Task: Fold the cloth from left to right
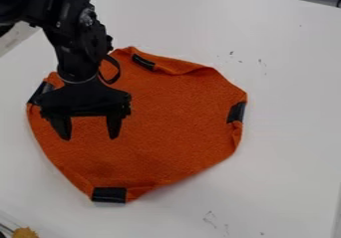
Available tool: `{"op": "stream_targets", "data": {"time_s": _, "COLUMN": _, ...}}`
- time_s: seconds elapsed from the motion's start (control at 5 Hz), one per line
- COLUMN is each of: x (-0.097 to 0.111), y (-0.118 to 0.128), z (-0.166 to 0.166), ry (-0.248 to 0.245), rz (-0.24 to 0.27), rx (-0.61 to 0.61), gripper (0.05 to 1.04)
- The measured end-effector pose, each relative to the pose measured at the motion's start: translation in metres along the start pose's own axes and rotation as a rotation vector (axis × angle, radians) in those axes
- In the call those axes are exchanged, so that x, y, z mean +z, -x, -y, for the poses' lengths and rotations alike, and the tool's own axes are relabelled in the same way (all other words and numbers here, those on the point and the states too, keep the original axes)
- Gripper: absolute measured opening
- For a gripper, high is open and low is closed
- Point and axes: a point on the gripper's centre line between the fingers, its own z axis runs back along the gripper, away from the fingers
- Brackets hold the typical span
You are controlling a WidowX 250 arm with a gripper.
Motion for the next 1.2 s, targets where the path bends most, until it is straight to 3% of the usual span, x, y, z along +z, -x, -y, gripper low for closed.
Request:
{"op": "stream_targets", "data": {"time_s": 0.2, "x": -0.003, "y": 0.002, "z": 0.000, "ry": -0.006, "rz": -0.017, "rx": 0.002, "gripper": 1.001}}
{"op": "stream_targets", "data": {"time_s": 0.4, "x": 0.006, "y": 0.005, "z": 0.024, "ry": -0.009, "rz": -0.008, "rx": -0.084, "gripper": 1.001}}
{"op": "stream_targets", "data": {"time_s": 0.6, "x": 0.014, "y": -0.010, "z": 0.027, "ry": -0.010, "rz": 0.036, "rx": -0.112, "gripper": 1.001}}
{"op": "stream_targets", "data": {"time_s": 0.8, "x": 0.008, "y": -0.048, "z": -0.004, "ry": -0.014, "rz": 0.054, "rx": -0.118, "gripper": 1.001}}
{"op": "stream_targets", "data": {"time_s": 1.2, "x": -0.022, "y": -0.106, "z": -0.049, "ry": -0.024, "rz": 0.071, "rx": -0.138, "gripper": 1.001}}
